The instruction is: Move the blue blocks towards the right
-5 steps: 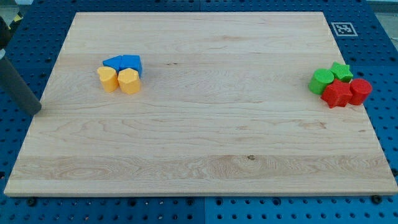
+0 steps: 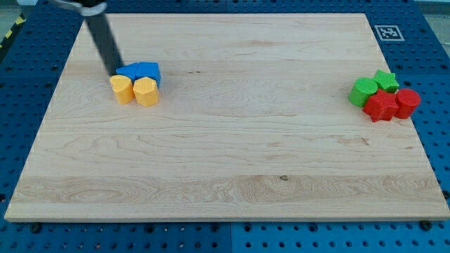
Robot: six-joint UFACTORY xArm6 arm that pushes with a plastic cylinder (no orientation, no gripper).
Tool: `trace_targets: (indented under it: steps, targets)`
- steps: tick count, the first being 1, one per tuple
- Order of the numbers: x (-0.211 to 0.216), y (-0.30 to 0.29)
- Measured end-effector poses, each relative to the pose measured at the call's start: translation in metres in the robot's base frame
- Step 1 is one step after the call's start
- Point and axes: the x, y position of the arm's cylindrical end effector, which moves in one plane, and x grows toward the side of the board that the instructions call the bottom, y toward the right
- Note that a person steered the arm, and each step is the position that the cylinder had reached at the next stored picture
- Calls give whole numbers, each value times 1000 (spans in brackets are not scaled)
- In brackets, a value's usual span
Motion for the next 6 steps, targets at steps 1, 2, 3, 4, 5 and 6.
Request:
trace_targets:
  steps: [1,2,3,4,5,6]
  targets:
    - [0,26]
    - [0,-12]
    - [16,-29]
    - [36,10]
    - [24,79]
    - [-7,144]
